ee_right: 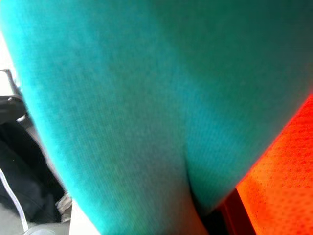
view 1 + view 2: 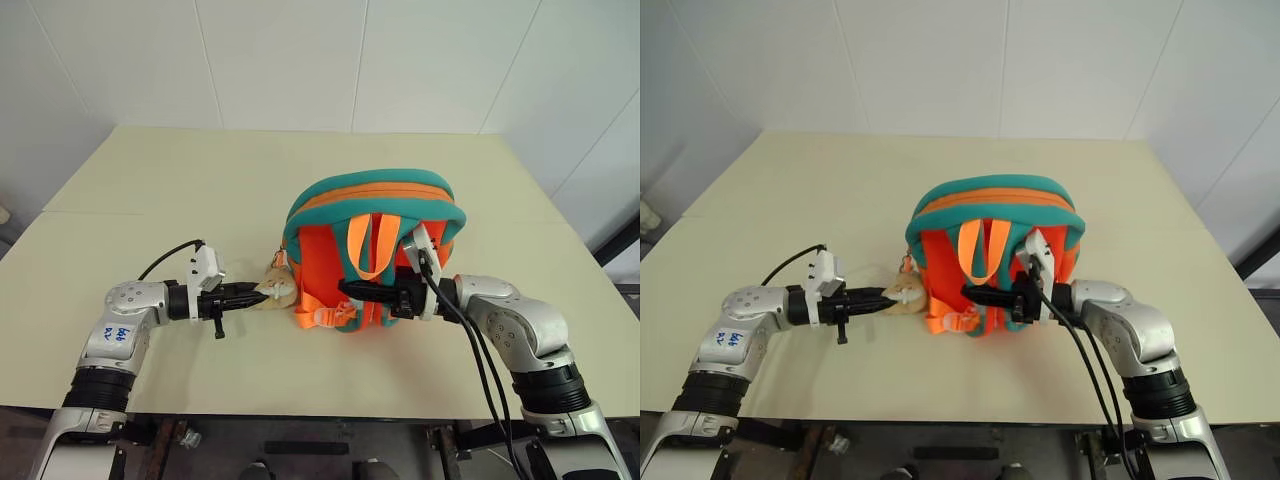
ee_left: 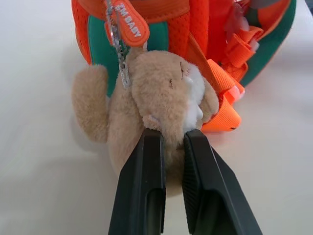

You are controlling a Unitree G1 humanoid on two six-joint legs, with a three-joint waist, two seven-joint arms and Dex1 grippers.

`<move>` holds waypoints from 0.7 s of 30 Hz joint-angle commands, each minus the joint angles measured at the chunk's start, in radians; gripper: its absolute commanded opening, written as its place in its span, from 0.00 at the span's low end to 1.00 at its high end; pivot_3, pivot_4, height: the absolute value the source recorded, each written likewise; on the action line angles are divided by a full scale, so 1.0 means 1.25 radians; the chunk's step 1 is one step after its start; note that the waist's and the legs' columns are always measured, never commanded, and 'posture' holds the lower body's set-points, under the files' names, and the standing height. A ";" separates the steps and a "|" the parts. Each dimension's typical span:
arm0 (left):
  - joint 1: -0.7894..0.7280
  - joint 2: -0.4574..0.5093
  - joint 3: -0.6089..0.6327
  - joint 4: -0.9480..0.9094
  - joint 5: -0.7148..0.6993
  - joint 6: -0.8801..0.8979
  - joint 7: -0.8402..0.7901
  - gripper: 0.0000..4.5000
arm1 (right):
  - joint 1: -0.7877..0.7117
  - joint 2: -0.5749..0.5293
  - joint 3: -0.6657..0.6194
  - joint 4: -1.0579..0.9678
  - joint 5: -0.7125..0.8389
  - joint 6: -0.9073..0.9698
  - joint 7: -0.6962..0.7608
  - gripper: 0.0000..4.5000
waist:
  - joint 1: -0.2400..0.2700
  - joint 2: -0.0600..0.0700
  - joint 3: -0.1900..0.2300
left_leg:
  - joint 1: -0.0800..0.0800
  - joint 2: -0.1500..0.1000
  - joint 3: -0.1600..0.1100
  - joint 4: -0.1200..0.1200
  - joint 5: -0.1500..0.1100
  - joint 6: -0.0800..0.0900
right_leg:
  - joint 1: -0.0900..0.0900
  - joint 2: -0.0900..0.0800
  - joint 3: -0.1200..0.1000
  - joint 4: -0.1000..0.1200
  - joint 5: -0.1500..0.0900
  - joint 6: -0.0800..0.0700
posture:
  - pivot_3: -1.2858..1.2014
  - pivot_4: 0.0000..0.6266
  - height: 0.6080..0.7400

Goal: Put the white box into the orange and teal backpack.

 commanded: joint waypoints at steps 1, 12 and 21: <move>-0.008 0.029 0.038 -0.062 -0.027 0.071 0.029 0.20 | 0.008 -0.040 -0.053 -0.024 0.007 -0.056 0.032 0.29 | 0.000 0.000 0.000 | 0.000 0.000 0.000 0.000 0.000 0.000 | 0.000 0.000 0.000 0.000 0.000 0.000 | 0.52 0.24 1.00; 0.118 0.156 0.105 -0.302 -0.112 0.207 -0.005 0.95 | 0.144 -0.199 -0.187 -0.156 0.044 -0.051 0.050 1.00 | 0.000 0.000 0.000 | 0.000 0.000 0.000 -0.005 0.000 0.000 | -0.001 0.000 0.000 -0.003 -0.002 -0.001 | 0.52 0.24 1.00; 0.159 0.141 0.171 -0.338 -0.156 0.200 0.026 0.99 | 0.279 -0.270 -0.281 -0.134 -0.009 -0.160 0.061 1.00 | 0.001 0.000 0.000 | 0.000 0.000 0.001 -0.003 0.000 0.000 | 0.000 0.000 0.000 -0.003 -0.001 -0.001 | 0.52 0.24 1.00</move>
